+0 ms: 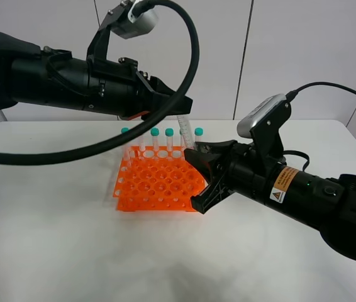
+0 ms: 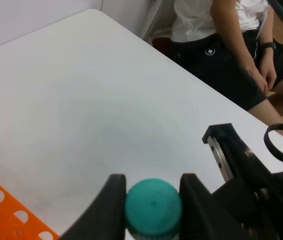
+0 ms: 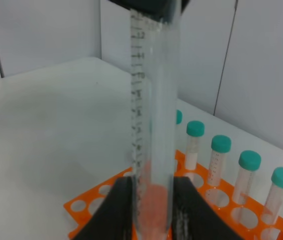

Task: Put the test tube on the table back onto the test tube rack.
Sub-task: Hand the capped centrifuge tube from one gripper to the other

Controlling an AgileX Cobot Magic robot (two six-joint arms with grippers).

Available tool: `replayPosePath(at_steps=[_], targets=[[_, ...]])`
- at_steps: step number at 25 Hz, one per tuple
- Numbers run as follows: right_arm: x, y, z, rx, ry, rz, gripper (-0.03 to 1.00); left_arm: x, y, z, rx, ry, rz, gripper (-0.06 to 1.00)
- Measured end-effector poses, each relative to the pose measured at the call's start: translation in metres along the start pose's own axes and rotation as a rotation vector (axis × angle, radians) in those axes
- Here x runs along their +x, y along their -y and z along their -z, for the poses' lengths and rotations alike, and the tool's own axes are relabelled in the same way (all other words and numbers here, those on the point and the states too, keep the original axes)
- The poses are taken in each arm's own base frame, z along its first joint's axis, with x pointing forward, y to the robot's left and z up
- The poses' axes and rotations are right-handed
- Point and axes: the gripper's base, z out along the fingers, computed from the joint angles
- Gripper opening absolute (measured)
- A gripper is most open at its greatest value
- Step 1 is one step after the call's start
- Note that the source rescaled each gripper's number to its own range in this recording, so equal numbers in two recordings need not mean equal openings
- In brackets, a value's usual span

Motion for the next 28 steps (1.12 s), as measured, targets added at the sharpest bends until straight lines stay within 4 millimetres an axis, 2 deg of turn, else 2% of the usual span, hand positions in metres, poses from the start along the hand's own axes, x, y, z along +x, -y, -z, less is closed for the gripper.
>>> replayPosePath(at_steps=[7,8,10,12,14,20,28], targets=[[-0.0013,-0.0030,0.0001,-0.036,0.014,0.000,0.01,-0.0020,0.0007,0.0002,0.006,0.008,-0.002,0.00],[-0.0013,-0.0034,0.0002,-0.042,0.015,-0.006,0.08,-0.0022,0.0008,0.0003,0.006,0.009,-0.001,0.00],[-0.0014,-0.0062,0.0003,-0.072,0.016,0.017,0.41,-0.0025,0.0010,0.0003,0.008,0.013,0.006,0.00],[-0.0013,-0.0085,0.0004,-0.093,0.016,0.032,0.68,-0.0030,0.0011,0.0003,0.009,0.016,0.010,0.00],[-0.0013,-0.0084,0.0004,-0.091,0.015,0.029,0.78,-0.0040,0.0012,0.0004,0.009,0.020,0.012,0.00],[0.0010,-0.0041,0.0001,-0.044,-0.011,0.016,0.84,-0.0048,0.0006,0.0005,0.002,0.025,0.015,0.00],[0.0024,-0.0007,0.0000,-0.007,-0.026,0.005,0.84,-0.0060,-0.0030,0.0006,-0.037,0.038,0.018,0.00]])
